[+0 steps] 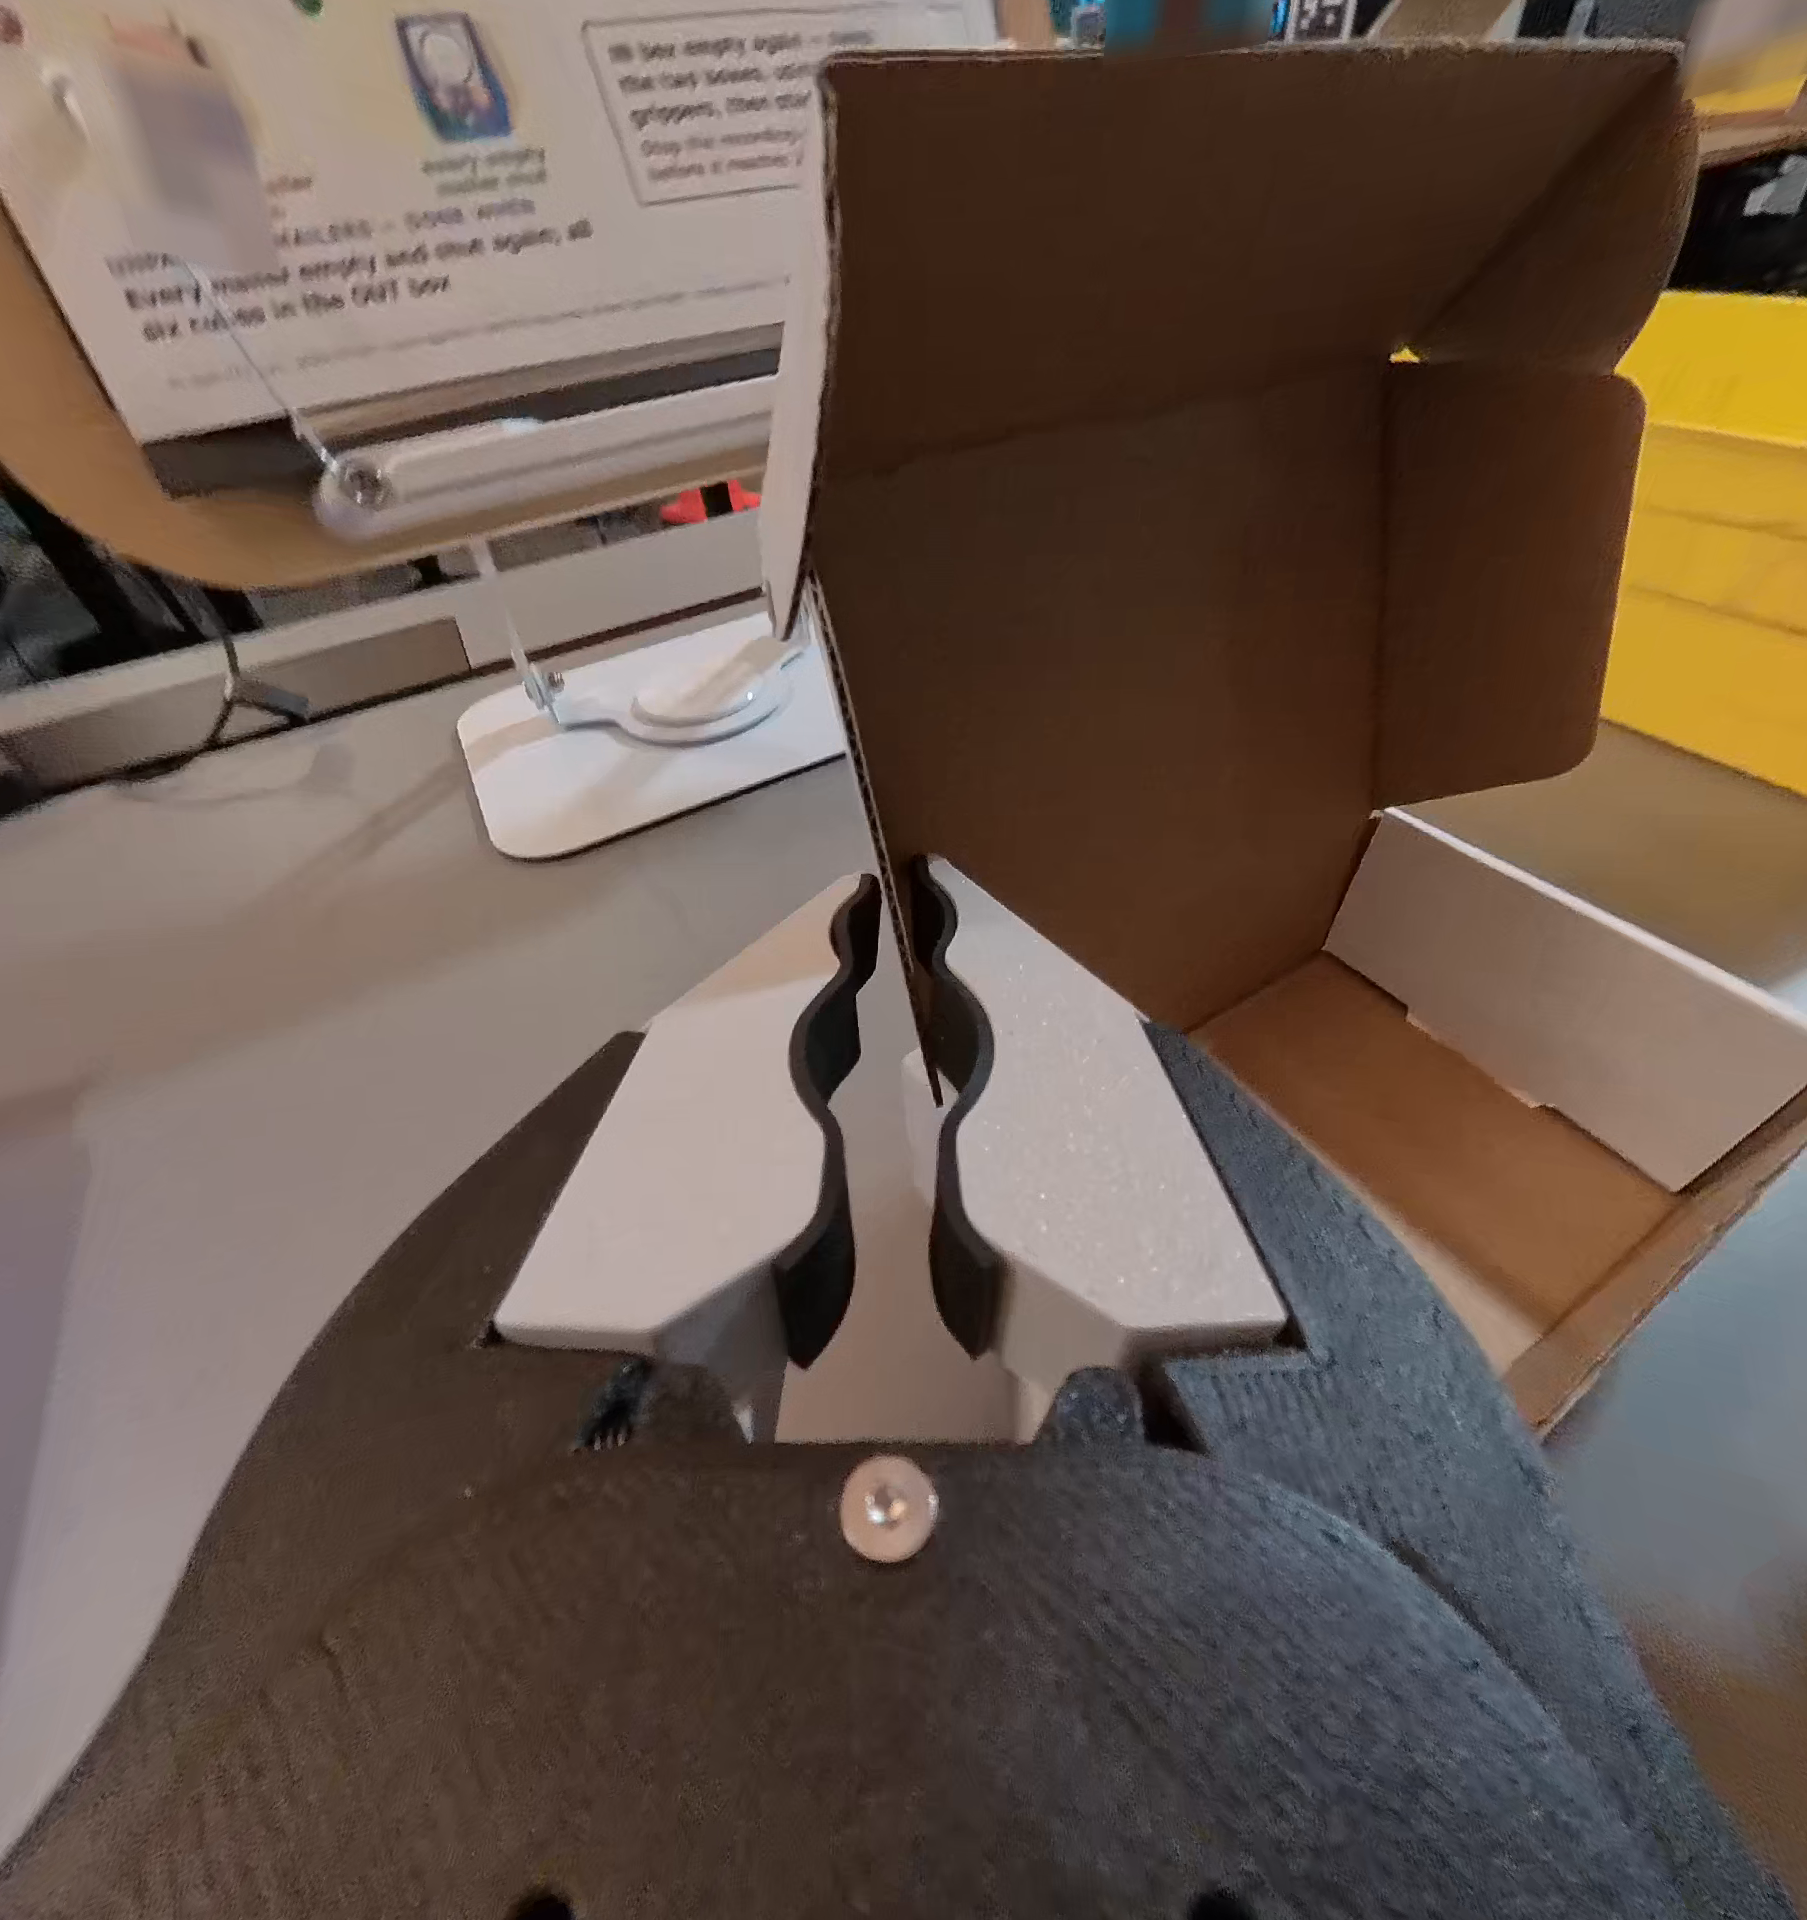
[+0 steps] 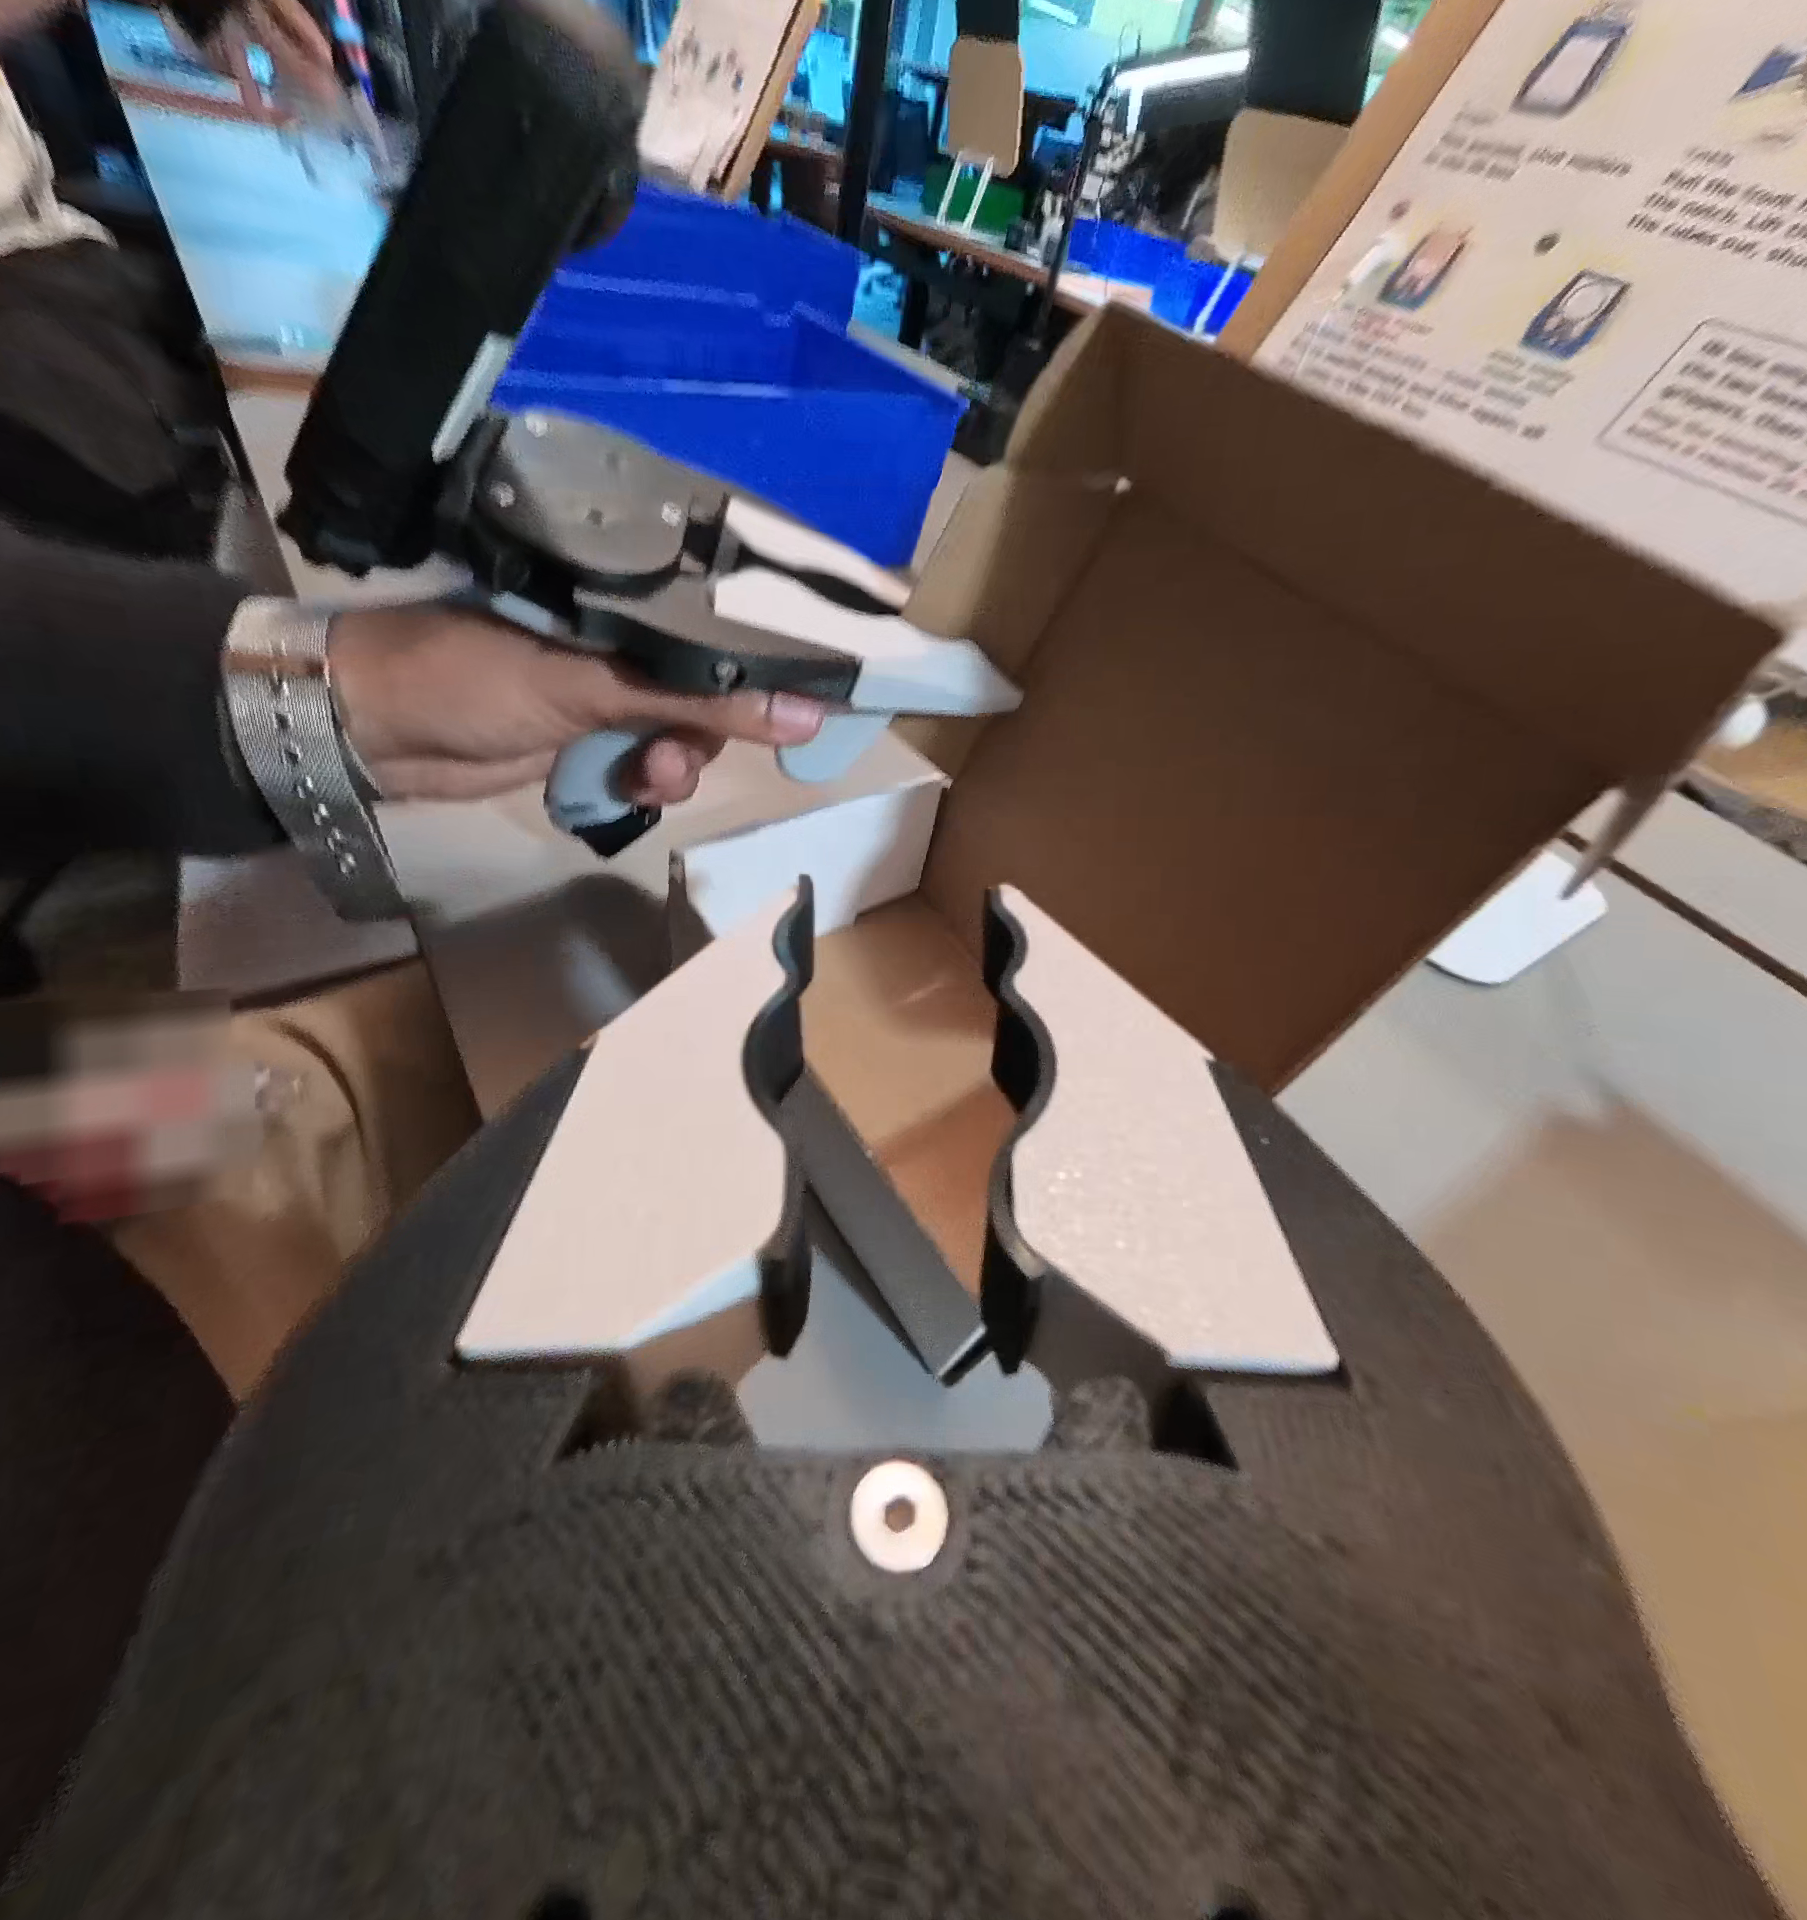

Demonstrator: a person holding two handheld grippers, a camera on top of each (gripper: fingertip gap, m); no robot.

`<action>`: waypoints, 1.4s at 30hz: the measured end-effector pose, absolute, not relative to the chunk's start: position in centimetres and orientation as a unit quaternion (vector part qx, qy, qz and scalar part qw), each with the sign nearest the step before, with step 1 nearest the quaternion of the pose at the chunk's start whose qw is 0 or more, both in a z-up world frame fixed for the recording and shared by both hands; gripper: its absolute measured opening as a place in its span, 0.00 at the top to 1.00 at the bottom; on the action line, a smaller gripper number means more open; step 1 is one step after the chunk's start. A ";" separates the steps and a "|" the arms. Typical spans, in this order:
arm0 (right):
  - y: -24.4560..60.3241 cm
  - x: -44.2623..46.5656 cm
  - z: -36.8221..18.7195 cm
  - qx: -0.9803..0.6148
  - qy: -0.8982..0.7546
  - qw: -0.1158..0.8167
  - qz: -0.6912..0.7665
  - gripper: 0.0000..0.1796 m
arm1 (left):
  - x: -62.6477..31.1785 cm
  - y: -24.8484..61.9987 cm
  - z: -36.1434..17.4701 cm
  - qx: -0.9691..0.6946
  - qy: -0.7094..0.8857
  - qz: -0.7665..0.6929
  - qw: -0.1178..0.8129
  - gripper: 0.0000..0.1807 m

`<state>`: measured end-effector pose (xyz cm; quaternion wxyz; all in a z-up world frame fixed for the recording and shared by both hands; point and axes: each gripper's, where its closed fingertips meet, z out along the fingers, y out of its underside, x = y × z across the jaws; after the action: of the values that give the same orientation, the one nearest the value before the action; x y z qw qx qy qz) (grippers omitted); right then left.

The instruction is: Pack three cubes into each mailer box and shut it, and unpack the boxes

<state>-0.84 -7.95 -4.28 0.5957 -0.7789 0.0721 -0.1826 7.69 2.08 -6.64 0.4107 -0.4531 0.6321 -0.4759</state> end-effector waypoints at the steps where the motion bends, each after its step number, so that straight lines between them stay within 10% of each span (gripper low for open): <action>1: -7.6 -0.6 -3.4 -0.772 0.079 0.606 -0.174 0.82 | 7.7 2.5 -6.8 -0.467 0.626 -0.482 0.397 0.98; 20: 20.3 -4.9 11.2 -0.777 -0.164 0.605 -0.057 0.81 | 8.3 6.7 -7.1 -0.546 0.538 -0.530 0.362 0.98; 42: 45.5 -1.9 -11.2 -0.944 -0.279 0.177 0.018 0.66 | 9.2 7.8 -7.5 -0.584 0.488 -0.574 0.303 0.99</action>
<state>-1.87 45.51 -11.17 0.1768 -0.9436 -0.2794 0.0180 9.24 7.78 -7.48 0.3035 -0.5838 0.4880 -0.5735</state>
